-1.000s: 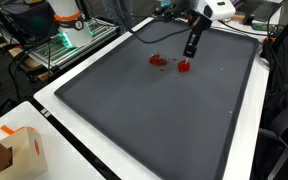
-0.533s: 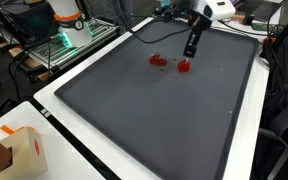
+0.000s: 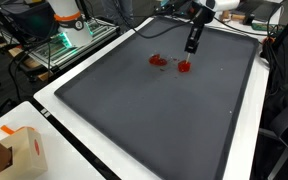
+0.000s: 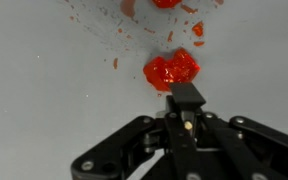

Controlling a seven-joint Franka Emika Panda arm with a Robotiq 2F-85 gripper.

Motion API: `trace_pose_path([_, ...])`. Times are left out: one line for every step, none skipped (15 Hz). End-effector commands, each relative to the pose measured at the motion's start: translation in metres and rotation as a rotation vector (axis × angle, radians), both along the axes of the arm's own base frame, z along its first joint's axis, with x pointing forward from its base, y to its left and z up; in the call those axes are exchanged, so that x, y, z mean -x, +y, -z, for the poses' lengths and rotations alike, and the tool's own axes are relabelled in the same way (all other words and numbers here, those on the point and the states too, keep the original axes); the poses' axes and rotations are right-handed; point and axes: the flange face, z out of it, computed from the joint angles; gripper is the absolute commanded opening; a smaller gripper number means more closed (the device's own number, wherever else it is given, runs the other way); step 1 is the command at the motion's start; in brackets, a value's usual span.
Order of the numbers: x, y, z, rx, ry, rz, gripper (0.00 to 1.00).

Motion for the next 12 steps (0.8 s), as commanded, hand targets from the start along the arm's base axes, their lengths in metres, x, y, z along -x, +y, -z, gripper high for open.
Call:
trace_pose_path([0.009, -0.003, -0.026, 0.005, 0.013, -0.005, 0.03])
trace_pose_path([0.011, -0.003, -0.034, 0.008, 0.01, -0.004, 0.03])
trace_pose_path([0.012, -0.004, -0.042, 0.01, 0.005, -0.004, 0.03])
trace_pose_path([0.014, -0.004, -0.053, 0.012, -0.003, -0.004, 0.03])
trace_pose_path([0.015, -0.004, -0.062, 0.01, -0.007, -0.006, 0.03])
trace_pose_path([0.017, -0.004, -0.072, 0.009, -0.015, -0.008, 0.03])
trace_pose_path([0.018, -0.003, -0.081, 0.007, -0.024, -0.008, 0.03])
trace_pose_path([0.02, -0.003, -0.09, 0.008, -0.033, -0.009, 0.03])
trace_pose_path([0.021, -0.004, -0.098, 0.014, -0.041, -0.004, 0.03])
trace_pose_path([0.022, -0.003, -0.106, 0.014, -0.048, -0.005, 0.03])
trace_pose_path([0.023, -0.003, -0.113, 0.014, -0.052, -0.002, 0.03])
trace_pose_path([0.024, -0.002, -0.118, 0.011, -0.054, -0.006, 0.03])
